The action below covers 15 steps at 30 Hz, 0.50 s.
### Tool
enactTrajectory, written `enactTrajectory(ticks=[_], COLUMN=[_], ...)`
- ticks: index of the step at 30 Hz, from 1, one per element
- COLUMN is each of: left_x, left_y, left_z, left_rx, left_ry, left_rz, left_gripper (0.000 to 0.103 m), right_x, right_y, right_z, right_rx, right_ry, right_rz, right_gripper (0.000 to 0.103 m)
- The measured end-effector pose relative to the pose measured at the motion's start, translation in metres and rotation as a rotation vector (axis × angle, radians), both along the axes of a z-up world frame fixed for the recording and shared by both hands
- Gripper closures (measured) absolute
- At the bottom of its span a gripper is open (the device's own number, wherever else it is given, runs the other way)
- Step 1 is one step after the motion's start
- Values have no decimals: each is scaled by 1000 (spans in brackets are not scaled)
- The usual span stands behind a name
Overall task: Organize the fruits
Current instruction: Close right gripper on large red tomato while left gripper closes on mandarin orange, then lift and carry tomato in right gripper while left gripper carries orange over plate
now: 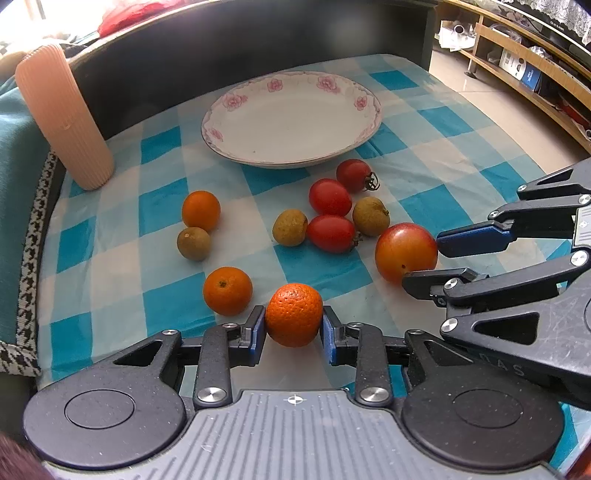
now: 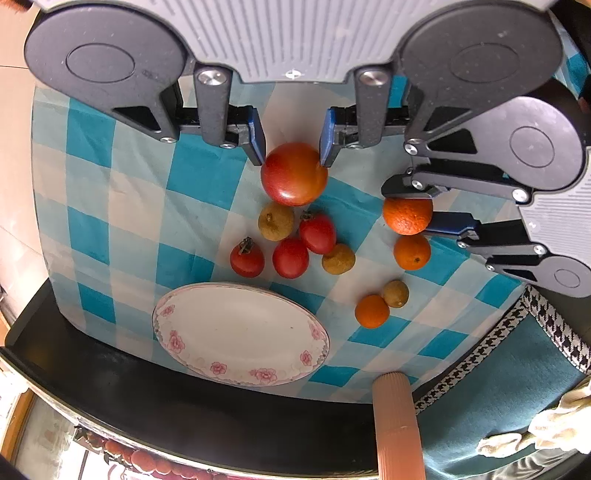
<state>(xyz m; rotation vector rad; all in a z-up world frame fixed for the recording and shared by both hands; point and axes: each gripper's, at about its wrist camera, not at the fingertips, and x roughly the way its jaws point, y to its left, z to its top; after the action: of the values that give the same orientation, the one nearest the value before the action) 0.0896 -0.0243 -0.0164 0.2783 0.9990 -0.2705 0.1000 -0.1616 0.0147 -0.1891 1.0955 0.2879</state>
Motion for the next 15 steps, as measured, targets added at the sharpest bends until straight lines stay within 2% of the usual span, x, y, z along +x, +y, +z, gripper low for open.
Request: enactTrajectory(ticks=[15], left_x=[6], left_y=[-4], left_z=[16], left_rx=[-8], left_ry=[-42], left_rz=[2], left_gripper=[64], right_x=[7], right_y=[0], right_z=[12], right_rx=[19], right_ry=[-25], right_rz=[-21], right_gripper=[63])
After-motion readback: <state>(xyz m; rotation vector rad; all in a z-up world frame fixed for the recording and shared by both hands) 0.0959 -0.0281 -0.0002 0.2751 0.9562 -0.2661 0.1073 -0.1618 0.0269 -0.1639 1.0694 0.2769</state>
